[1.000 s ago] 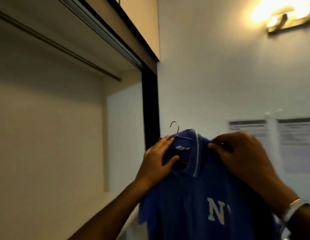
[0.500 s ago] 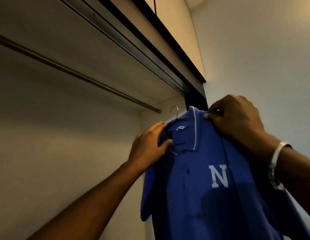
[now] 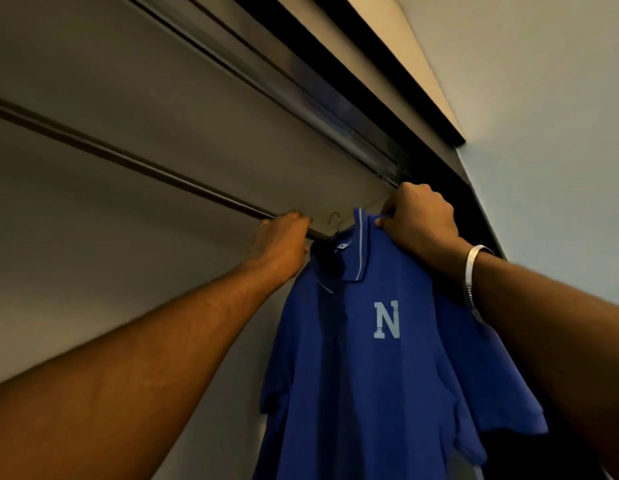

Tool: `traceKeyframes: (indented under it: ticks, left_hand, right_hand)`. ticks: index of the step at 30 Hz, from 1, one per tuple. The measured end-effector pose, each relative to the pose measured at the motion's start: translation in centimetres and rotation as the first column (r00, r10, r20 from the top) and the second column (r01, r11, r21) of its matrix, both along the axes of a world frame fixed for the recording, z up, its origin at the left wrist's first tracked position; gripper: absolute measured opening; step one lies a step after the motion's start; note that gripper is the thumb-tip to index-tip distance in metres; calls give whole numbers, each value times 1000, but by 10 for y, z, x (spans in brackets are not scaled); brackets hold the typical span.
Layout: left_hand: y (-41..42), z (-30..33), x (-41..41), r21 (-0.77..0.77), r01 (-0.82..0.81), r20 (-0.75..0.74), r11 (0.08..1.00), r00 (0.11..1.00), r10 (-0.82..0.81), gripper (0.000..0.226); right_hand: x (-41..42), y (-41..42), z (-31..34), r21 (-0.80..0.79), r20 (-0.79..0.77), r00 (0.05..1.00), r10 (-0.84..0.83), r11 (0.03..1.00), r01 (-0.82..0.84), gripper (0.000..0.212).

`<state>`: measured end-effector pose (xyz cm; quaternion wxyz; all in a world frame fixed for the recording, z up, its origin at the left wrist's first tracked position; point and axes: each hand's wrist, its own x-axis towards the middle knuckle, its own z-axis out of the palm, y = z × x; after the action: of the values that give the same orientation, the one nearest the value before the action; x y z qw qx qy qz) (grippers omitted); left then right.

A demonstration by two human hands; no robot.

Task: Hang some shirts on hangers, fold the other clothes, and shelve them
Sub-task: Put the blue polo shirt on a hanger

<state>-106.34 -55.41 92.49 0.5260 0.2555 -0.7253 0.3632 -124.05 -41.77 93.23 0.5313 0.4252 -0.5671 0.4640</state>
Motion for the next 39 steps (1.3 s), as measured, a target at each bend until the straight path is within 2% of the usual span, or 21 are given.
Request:
traceKeyframes:
  ticks: [2,5,9,12,16,20,24,27,30,31,33,35,37,39]
  left_hand:
    - [-19,15,-15,-45,-149,18,988,989,150,47]
    - [-44,31,-20,-21,-377,46,926,925,378,64]
    - [-72,41,-13,18,-541,42,841,841,540,85]
    - [-87,42,-9,-61,-569,18,820,821,571,87]
    - [-94,35,-12,-119,-588,7,800,805,593,90]
    - [-96,30,-14,-157,-616,-13,772,783,622,96]
    - [-99,24,-11,-156,-648,16,745,753,658,99]
    - [-93,22,-13,-162,-669,51,726,729,683,98]
    - [-88,17,-14,-140,-666,62,733,733,678,91]
    - [-89,12,-17,-109,-655,72,748,745,663,90]
    - [-94,-2,-22,7,-587,102,810,806,583,91]
    - [-101,-25,-27,120,-441,103,889,897,431,92]
    - [-104,-58,-33,153,-255,59,955,967,248,86]
    - [-102,-97,-37,169,-77,8,983,997,77,79]
  right_hand:
    - [-14,-26,10,-11,-2,1000,16,1000,-16,12]
    - [-29,-56,20,-22,12,1000,1,1000,-1,14]
    - [-43,-88,27,-15,23,999,-40,999,40,14]
    - [-50,-106,33,0,20,998,-54,999,54,16]
    - [-54,-117,39,110,36,995,-94,990,89,25]
    - [-59,-112,45,136,57,984,-169,978,160,34]
    - [-62,-102,48,206,93,980,-178,966,157,38]
    - [-67,-95,41,141,110,969,-222,968,206,34]
    - [-67,-93,26,0,21,954,-299,954,299,15]
    - [-67,-94,20,-19,-13,943,-332,943,332,15]
    - [-65,-97,6,-26,-67,922,-381,925,380,26]
    - [-65,-100,-11,-26,-105,919,-381,924,380,42]
    - [-68,-98,-34,-18,-130,921,-367,930,368,54]
    - [-72,-89,-63,3,-144,929,-342,938,346,61]
